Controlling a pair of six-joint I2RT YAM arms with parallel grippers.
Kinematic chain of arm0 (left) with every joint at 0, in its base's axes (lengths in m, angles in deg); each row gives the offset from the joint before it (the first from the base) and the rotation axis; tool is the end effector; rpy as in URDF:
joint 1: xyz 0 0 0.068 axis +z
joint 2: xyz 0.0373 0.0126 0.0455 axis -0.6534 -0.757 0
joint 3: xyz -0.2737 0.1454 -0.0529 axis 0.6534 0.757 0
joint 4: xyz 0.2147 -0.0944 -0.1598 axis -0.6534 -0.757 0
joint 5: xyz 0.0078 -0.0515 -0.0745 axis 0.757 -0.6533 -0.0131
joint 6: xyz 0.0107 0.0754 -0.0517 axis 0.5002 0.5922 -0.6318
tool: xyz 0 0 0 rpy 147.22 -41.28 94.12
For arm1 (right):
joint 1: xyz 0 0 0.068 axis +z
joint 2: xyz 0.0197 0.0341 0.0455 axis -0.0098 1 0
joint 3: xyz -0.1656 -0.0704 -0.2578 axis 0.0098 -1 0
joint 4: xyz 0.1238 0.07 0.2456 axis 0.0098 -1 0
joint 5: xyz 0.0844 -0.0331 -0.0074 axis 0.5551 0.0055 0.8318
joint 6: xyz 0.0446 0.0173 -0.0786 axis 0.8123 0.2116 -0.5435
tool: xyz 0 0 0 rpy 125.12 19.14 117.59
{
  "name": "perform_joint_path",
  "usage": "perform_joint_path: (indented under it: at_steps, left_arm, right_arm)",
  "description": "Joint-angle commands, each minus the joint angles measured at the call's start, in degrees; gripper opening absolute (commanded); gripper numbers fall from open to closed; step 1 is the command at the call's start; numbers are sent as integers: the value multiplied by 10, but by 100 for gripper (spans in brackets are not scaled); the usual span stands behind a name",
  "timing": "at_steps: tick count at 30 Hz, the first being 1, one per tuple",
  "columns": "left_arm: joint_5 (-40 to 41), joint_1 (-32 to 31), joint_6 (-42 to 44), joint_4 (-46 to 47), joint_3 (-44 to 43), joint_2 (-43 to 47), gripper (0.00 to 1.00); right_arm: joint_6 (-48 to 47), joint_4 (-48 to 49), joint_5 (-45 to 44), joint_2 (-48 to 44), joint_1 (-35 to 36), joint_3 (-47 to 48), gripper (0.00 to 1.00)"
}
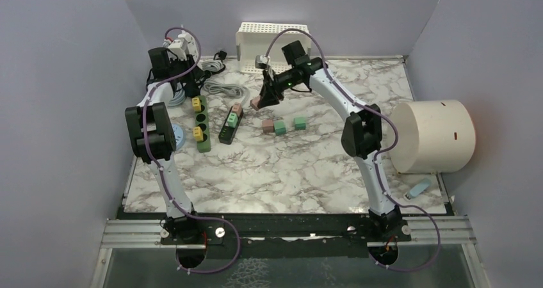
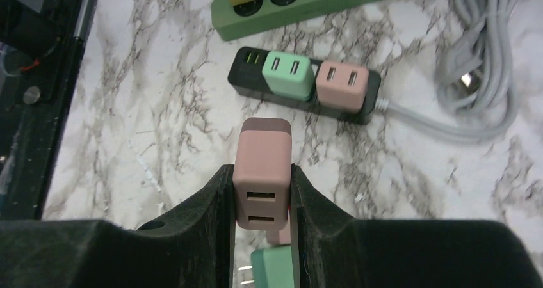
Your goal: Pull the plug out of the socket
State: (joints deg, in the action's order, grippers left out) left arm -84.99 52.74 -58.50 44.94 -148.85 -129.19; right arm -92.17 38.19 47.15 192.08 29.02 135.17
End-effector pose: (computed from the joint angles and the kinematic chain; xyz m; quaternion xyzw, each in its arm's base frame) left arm 0.5601 0.0711 0.2434 0.0620 0.8237 -0.2007 0.5268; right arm 0.4707 0.3485 0.2681 -0.5630 0.6228 0.4572 0.2937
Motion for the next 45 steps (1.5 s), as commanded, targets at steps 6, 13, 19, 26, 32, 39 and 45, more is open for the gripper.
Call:
perform_joint_path:
  at_steps: [6, 13, 19, 26, 32, 39, 45]
  left_arm:
    - [-47, -2, -5, 21, -110, -65, 19]
    - [13, 1, -13, 2, -108, -68, 70]
    - [43, 5, -19, -6, -100, -47, 99]
    - [58, 6, -21, 12, -64, 14, 99]
    - [60, 6, -15, 18, -30, 58, 99]
    - [53, 6, -11, 13, -18, 87, 99]
    - [45, 7, -15, 22, 12, 118, 99]
  right_arm:
    - [-144, -97, -56, 102, 55, 80, 1]
    - [-169, -104, -80, 118, 64, 78, 1]
    - [-186, -122, -111, 130, 66, 90, 1]
    - [-167, -106, -147, 137, 66, 84, 30]
    - [-141, -57, -175, 132, 69, 79, 53]
    - [-138, -7, -188, 106, 69, 57, 63]
    - [-135, 19, -187, 75, 70, 40, 64]
